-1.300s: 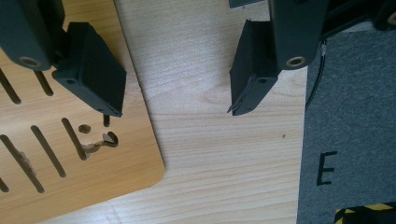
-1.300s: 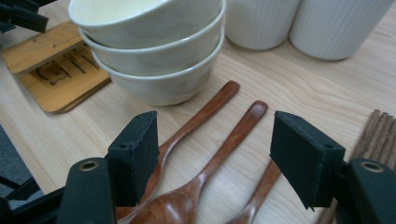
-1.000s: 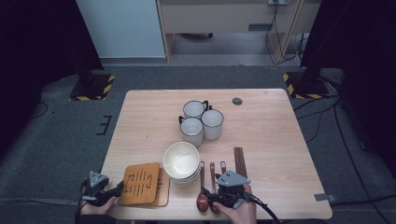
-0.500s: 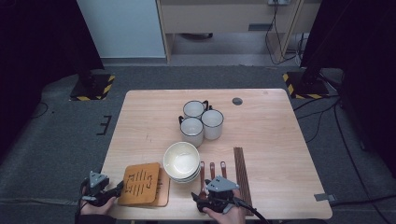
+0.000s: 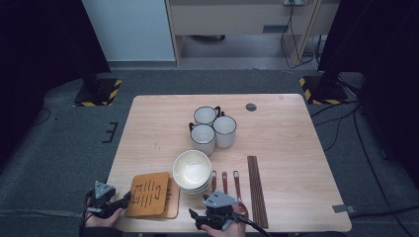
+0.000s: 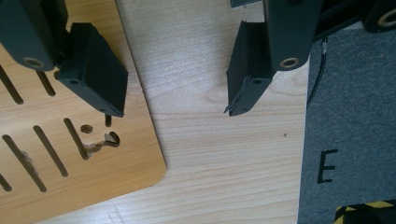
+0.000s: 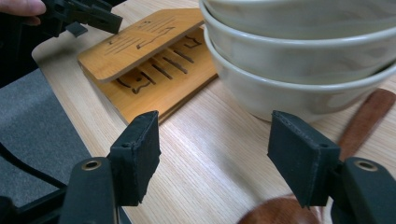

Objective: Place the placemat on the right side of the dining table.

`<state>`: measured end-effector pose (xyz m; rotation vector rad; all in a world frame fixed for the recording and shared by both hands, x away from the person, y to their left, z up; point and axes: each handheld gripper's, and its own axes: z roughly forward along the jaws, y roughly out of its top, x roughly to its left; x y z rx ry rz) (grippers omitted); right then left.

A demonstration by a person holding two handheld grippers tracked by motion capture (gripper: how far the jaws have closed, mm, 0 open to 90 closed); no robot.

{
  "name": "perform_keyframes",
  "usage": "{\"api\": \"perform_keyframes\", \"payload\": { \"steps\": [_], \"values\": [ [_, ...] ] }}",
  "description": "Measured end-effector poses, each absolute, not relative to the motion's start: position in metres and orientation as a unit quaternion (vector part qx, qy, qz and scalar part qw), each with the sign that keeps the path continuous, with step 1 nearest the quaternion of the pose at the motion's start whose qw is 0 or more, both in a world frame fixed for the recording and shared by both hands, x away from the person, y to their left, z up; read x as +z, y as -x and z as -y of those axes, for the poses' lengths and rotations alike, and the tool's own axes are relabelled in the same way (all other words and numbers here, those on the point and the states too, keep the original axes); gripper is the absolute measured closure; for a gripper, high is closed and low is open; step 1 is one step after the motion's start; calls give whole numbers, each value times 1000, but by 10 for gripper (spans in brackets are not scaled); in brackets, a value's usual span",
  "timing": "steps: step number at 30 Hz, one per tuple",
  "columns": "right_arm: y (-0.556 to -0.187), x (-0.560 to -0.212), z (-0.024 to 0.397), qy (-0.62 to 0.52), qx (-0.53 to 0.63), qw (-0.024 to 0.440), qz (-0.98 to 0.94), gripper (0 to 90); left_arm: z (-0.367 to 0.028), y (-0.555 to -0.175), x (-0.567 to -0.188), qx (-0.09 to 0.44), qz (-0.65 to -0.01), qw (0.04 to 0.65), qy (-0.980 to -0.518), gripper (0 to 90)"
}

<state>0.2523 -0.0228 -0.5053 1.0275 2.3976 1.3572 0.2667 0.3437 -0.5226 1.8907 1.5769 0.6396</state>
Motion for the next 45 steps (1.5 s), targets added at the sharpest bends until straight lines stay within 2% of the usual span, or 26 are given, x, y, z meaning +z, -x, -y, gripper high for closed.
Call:
{"api": "perform_keyframes", "payload": {
  "steps": [45],
  "values": [
    [-255,-513,-57,-321,494,54,-806,361,-344,-266,-523,239,-592,299,-709,388]
  ]
}}
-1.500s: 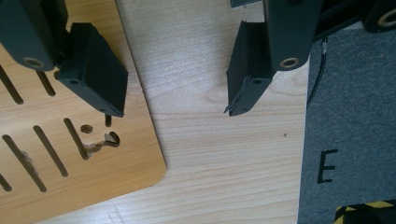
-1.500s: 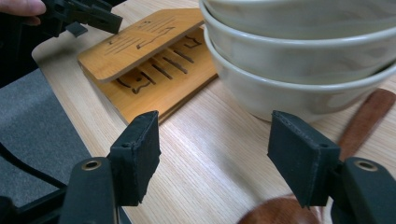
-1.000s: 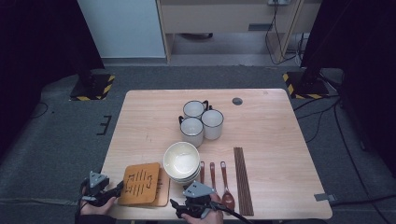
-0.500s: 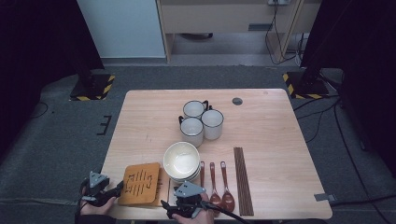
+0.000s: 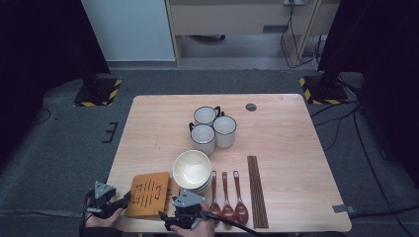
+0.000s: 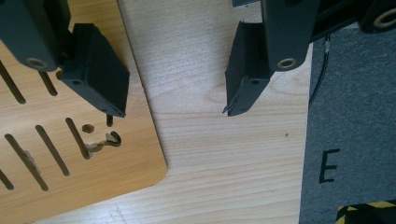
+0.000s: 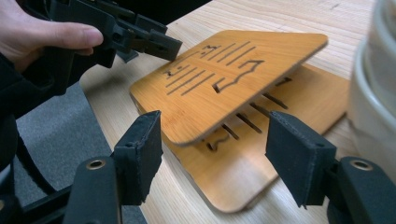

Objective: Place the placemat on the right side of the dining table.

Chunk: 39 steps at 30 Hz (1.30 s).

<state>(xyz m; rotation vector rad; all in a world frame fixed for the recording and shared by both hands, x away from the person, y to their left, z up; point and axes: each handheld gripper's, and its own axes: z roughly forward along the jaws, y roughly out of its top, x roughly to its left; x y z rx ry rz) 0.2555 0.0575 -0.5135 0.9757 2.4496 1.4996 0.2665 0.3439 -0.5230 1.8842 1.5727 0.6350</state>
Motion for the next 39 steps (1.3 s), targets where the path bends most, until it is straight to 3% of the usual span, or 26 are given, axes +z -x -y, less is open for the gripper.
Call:
{"api": "perform_keyframes", "payload": {
  "steps": [39],
  "values": [
    [-274,-530,-89,-364,478,20,-799,344,-344,-267,-524,237,-591,304,-709,403]
  ]
}}
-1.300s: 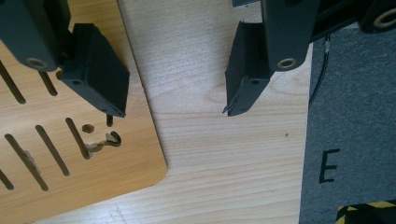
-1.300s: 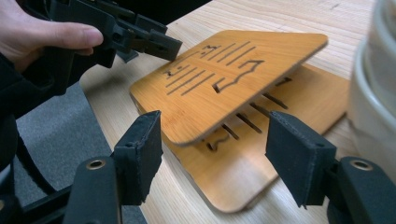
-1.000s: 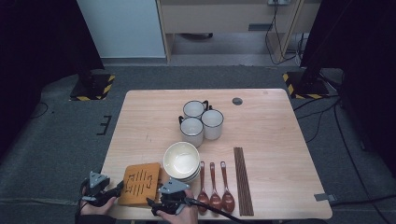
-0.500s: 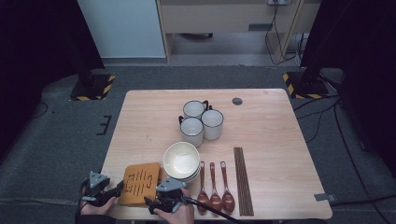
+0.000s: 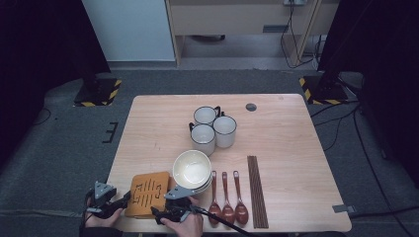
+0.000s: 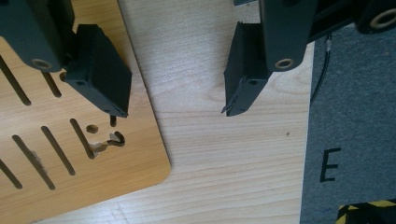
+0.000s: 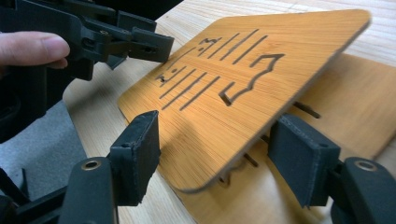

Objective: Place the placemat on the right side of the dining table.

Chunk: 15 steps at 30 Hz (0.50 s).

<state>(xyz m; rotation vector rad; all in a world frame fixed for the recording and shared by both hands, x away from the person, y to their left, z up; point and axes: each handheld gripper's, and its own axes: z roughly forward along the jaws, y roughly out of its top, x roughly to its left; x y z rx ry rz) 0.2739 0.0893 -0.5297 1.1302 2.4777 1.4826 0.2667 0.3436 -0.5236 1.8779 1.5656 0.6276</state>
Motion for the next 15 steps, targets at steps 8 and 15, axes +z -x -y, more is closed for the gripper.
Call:
{"api": "perform_keyframes", "payload": {
  "steps": [8,15],
  "values": [
    [-274,-523,-92,-365,495,16,-788,434,-344,-266,-523,238,-591,304,-708,404],
    [-278,-520,-98,-369,502,-13,-782,494,-344,-266,-524,236,-593,308,-706,403]
  ]
}}
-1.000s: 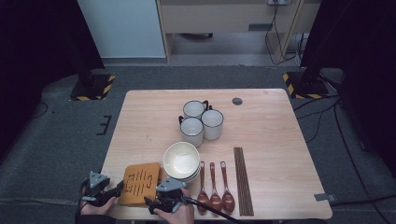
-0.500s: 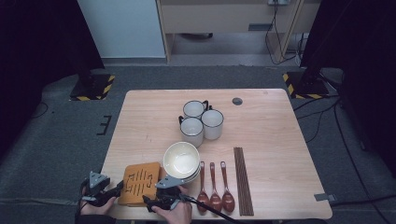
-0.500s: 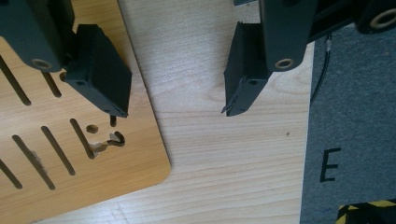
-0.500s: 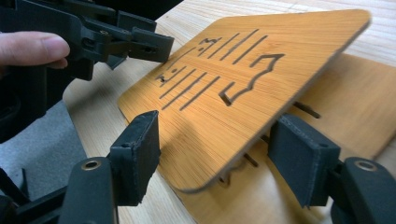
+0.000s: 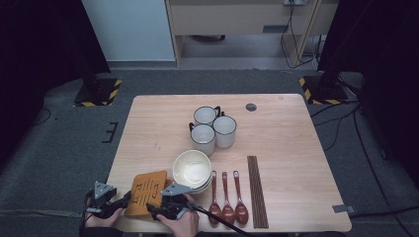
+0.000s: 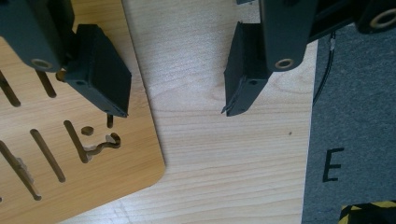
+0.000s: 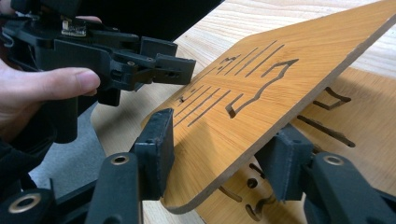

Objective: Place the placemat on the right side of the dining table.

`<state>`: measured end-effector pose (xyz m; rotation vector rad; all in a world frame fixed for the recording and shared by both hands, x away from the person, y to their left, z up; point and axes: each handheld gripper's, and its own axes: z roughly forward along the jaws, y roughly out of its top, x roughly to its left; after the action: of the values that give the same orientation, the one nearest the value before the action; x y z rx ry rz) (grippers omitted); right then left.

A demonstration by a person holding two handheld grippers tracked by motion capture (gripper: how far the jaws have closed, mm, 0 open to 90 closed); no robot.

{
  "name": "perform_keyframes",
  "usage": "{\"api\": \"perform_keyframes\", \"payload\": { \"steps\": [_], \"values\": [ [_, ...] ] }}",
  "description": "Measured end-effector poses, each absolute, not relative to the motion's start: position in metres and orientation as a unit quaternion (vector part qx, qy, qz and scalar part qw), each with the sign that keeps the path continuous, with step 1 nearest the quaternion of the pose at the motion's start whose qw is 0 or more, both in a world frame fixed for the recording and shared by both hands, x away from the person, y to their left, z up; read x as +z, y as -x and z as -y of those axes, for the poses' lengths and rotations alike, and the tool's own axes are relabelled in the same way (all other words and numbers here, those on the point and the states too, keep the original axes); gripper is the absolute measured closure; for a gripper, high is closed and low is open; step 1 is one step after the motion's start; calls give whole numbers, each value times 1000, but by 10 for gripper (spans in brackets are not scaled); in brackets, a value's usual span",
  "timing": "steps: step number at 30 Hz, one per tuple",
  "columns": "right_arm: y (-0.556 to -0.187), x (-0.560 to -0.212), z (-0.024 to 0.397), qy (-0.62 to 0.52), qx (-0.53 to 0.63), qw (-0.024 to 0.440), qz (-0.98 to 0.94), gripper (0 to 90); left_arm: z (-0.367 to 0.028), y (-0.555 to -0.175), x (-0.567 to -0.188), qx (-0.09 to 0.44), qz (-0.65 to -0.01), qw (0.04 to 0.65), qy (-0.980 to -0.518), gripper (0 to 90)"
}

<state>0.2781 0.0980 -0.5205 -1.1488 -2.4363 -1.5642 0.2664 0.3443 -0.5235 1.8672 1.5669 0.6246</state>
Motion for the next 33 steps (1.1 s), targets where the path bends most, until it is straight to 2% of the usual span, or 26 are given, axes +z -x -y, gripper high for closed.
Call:
{"api": "perform_keyframes", "payload": {
  "steps": [6,12,33],
  "values": [
    [-282,-518,-96,376,-512,30,772,558,-345,-267,-524,234,-595,312,-702,395],
    [-283,-515,-93,383,-515,54,765,638,-346,-266,-521,236,-599,331,-690,346],
    [-277,-508,-89,378,-535,94,750,795,-345,-253,-504,264,-577,381,-672,315]
  ]
}}
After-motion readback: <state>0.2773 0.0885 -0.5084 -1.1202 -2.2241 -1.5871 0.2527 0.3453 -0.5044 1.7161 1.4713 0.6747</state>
